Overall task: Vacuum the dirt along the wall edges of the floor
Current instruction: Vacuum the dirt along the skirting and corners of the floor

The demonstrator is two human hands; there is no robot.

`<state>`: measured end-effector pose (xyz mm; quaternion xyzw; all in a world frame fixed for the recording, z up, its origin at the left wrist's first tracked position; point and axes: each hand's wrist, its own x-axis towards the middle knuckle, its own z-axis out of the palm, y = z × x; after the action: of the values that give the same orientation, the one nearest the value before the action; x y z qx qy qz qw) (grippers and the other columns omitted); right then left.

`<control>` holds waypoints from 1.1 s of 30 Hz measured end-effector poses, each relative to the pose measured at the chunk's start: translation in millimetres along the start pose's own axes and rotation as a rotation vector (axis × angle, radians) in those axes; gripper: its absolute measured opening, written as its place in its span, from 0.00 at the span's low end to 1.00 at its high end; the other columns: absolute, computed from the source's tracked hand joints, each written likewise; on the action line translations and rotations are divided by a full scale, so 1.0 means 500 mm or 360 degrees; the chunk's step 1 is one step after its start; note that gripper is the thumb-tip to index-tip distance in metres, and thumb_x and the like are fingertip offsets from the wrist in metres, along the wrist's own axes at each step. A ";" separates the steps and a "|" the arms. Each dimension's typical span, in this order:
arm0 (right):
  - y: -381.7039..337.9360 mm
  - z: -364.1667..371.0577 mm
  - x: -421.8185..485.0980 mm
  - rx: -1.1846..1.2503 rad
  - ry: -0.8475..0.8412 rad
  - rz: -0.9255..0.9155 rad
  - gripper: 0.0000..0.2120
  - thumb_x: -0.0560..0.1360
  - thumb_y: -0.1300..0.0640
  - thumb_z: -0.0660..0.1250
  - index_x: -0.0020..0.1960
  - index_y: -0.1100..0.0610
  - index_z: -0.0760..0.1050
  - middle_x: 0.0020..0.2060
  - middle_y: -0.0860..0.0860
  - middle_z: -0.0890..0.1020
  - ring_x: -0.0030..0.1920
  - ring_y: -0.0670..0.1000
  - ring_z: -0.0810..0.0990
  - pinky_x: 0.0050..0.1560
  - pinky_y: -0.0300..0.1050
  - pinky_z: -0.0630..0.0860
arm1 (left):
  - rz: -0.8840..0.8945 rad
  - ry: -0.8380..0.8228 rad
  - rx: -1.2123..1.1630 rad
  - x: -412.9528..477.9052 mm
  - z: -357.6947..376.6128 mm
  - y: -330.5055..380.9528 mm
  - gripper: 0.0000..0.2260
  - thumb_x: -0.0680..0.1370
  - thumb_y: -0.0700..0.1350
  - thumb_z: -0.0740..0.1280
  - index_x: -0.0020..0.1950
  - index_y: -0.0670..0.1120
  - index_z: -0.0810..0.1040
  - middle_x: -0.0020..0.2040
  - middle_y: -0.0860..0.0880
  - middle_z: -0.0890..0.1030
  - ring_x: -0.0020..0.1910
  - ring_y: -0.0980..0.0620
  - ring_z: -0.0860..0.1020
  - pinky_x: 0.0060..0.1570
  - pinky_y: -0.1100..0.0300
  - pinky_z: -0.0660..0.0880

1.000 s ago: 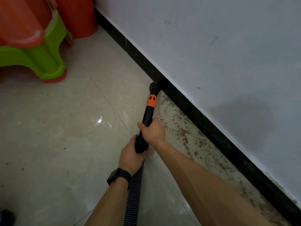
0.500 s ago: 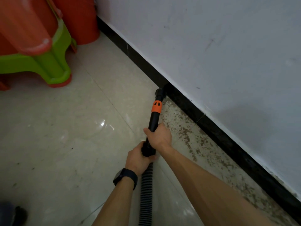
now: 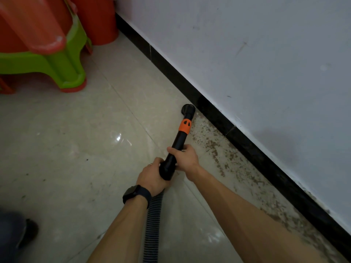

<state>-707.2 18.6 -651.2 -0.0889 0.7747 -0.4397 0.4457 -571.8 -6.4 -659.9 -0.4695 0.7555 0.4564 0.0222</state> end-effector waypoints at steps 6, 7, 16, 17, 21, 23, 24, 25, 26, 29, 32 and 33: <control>0.000 0.005 -0.031 0.0386 -0.0135 0.0220 0.21 0.76 0.58 0.73 0.64 0.60 0.70 0.54 0.59 0.81 0.52 0.59 0.83 0.41 0.52 0.82 | -0.0044 -0.0196 0.0176 -0.042 -0.016 -0.040 0.30 0.64 0.46 0.78 0.61 0.51 0.67 0.50 0.50 0.80 0.46 0.49 0.79 0.44 0.54 0.79; 0.000 0.008 -0.037 0.0444 -0.0145 0.0242 0.21 0.76 0.57 0.73 0.65 0.61 0.71 0.53 0.60 0.82 0.50 0.59 0.84 0.41 0.52 0.82 | -0.0041 -0.0235 0.0212 -0.049 -0.018 -0.046 0.31 0.63 0.45 0.78 0.61 0.51 0.67 0.51 0.49 0.80 0.46 0.49 0.79 0.44 0.54 0.79; 0.072 0.055 -0.104 0.0408 -0.0187 0.0201 0.14 0.79 0.54 0.70 0.61 0.57 0.72 0.54 0.59 0.83 0.51 0.58 0.85 0.45 0.55 0.83 | -0.0174 -0.0537 0.0428 -0.101 -0.031 -0.087 0.31 0.63 0.43 0.79 0.61 0.50 0.69 0.54 0.48 0.79 0.50 0.47 0.78 0.48 0.55 0.78; 0.085 0.063 -0.110 0.0393 -0.0159 0.0185 0.12 0.79 0.53 0.71 0.58 0.55 0.73 0.54 0.59 0.83 0.52 0.59 0.85 0.48 0.58 0.84 | -0.0204 -0.0565 0.0451 -0.107 -0.030 -0.092 0.31 0.63 0.42 0.79 0.62 0.50 0.69 0.56 0.48 0.79 0.51 0.47 0.78 0.49 0.55 0.78; 0.124 0.088 -0.133 0.0352 -0.0050 0.0122 0.10 0.76 0.49 0.71 0.52 0.51 0.73 0.51 0.57 0.84 0.52 0.58 0.85 0.57 0.65 0.82 | -0.0280 -0.0621 0.0453 -0.129 -0.024 -0.105 0.32 0.64 0.41 0.78 0.65 0.51 0.69 0.59 0.47 0.79 0.55 0.45 0.78 0.52 0.53 0.78; 0.132 0.090 -0.139 0.0334 -0.0039 0.0115 0.11 0.76 0.49 0.71 0.52 0.51 0.73 0.51 0.57 0.84 0.52 0.58 0.85 0.57 0.65 0.82 | -0.0290 -0.0623 0.0435 -0.139 -0.019 -0.109 0.32 0.65 0.40 0.77 0.66 0.50 0.69 0.59 0.46 0.79 0.56 0.44 0.78 0.51 0.53 0.78; 0.131 0.088 -0.142 0.0322 -0.0050 0.0108 0.10 0.76 0.49 0.71 0.52 0.51 0.73 0.51 0.57 0.84 0.52 0.58 0.85 0.57 0.65 0.82 | -0.0292 -0.0609 0.0422 -0.144 -0.016 -0.109 0.32 0.66 0.39 0.76 0.66 0.50 0.68 0.59 0.45 0.79 0.56 0.44 0.78 0.51 0.54 0.78; 0.130 0.084 -0.141 0.0338 -0.0062 0.0110 0.09 0.77 0.50 0.71 0.53 0.51 0.73 0.51 0.57 0.84 0.52 0.58 0.85 0.58 0.65 0.82 | -0.0284 -0.0593 0.0415 -0.145 -0.013 -0.109 0.31 0.66 0.39 0.76 0.66 0.50 0.68 0.59 0.45 0.79 0.55 0.44 0.78 0.50 0.54 0.78; 0.129 0.078 -0.139 0.0374 -0.0074 0.0122 0.09 0.78 0.52 0.70 0.54 0.53 0.73 0.49 0.56 0.84 0.51 0.58 0.85 0.58 0.64 0.82 | -0.0271 -0.0572 0.0417 -0.145 -0.011 -0.108 0.31 0.67 0.39 0.75 0.66 0.49 0.68 0.58 0.45 0.79 0.53 0.44 0.78 0.49 0.53 0.78; 0.127 0.063 -0.138 0.0489 -0.0085 0.0165 0.11 0.81 0.56 0.68 0.60 0.58 0.73 0.46 0.56 0.83 0.46 0.56 0.85 0.55 0.61 0.83 | -0.0205 -0.0472 0.0453 -0.149 -0.002 -0.104 0.29 0.66 0.41 0.75 0.63 0.50 0.67 0.54 0.45 0.79 0.48 0.45 0.78 0.46 0.51 0.80; 0.128 0.046 -0.136 0.0593 -0.0070 0.0154 0.11 0.81 0.58 0.67 0.62 0.61 0.73 0.43 0.55 0.81 0.42 0.54 0.84 0.51 0.59 0.84 | -0.0100 -0.0370 0.0521 -0.153 0.013 -0.092 0.26 0.69 0.45 0.72 0.62 0.52 0.62 0.48 0.47 0.76 0.44 0.46 0.78 0.44 0.49 0.80; 0.128 0.041 -0.135 0.0615 -0.0071 0.0145 0.11 0.82 0.58 0.67 0.62 0.61 0.73 0.44 0.55 0.81 0.41 0.53 0.84 0.50 0.58 0.83 | -0.0078 -0.0339 0.0539 -0.154 0.020 -0.088 0.26 0.70 0.45 0.71 0.62 0.53 0.61 0.47 0.47 0.75 0.43 0.46 0.78 0.43 0.48 0.80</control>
<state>-635.4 80.1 -663.0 0.0237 0.6691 -0.5574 0.4910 -500.8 47.5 -659.5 -0.4263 0.8031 0.3694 0.1918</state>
